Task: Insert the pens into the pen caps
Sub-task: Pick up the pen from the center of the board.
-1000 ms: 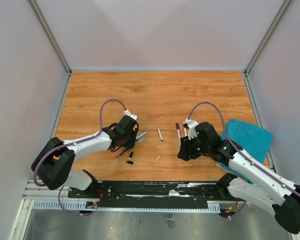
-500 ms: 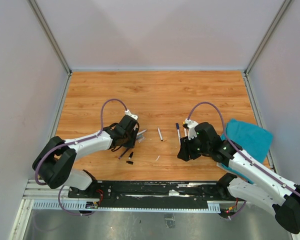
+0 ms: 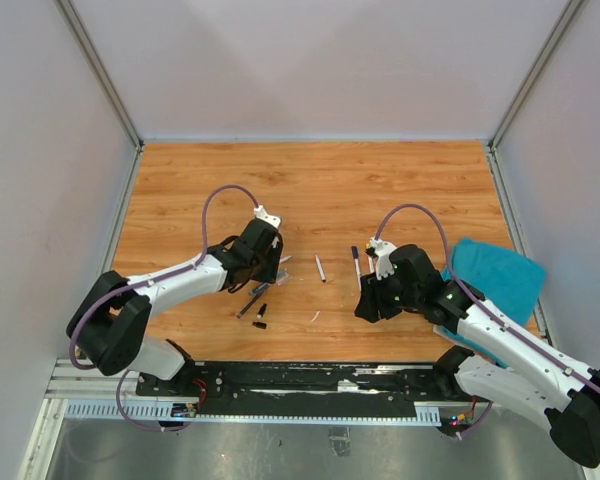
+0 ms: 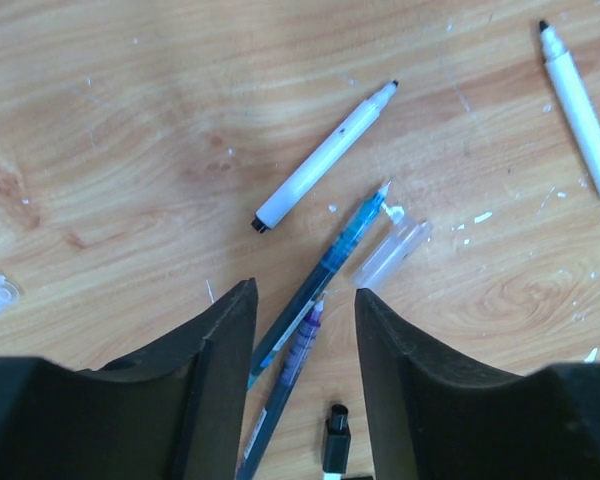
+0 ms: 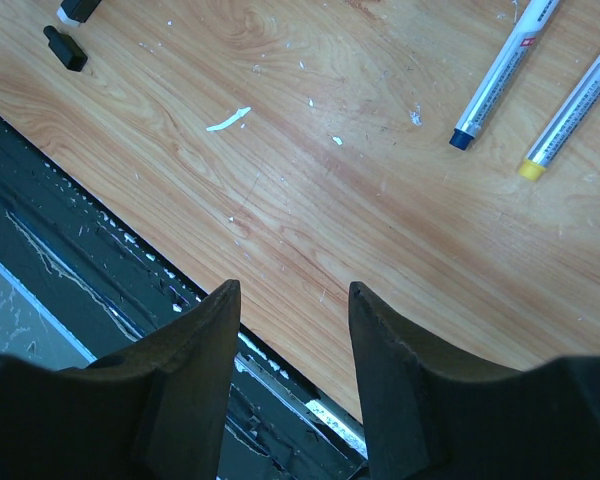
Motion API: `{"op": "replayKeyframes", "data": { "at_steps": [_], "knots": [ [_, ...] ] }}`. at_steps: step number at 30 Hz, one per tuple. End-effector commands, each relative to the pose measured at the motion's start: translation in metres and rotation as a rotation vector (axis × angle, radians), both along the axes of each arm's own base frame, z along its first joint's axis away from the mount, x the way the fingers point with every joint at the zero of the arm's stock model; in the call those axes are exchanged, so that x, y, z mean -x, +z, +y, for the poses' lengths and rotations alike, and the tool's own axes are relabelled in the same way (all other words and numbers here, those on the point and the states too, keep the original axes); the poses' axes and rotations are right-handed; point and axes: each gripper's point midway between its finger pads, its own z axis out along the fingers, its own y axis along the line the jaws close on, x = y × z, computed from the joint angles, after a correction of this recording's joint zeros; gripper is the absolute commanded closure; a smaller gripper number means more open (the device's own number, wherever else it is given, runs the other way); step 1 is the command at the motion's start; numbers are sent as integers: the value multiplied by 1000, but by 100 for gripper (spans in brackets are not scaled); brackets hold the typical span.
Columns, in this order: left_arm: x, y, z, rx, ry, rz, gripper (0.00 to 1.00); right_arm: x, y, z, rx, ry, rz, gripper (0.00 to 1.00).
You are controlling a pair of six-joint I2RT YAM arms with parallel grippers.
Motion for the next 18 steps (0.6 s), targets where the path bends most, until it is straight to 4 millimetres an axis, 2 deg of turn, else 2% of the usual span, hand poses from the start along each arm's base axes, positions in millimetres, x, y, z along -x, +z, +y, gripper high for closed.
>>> {"op": "replayKeyframes", "data": {
  "at_steps": [1, 8, 18],
  "knots": [
    [-14, 6, -5, -19, -6, -39, 54, 3, -3, 0, 6, 9, 10, 52],
    [-10, -11, -4, -50, -25, 4, 59, 4, -5, -1, 14, 10, 16, 52],
    [-8, -22, -5, -65, -41, 30, 63, 5, -6, -1, 19, 14, 22, 52]
  ]
}}
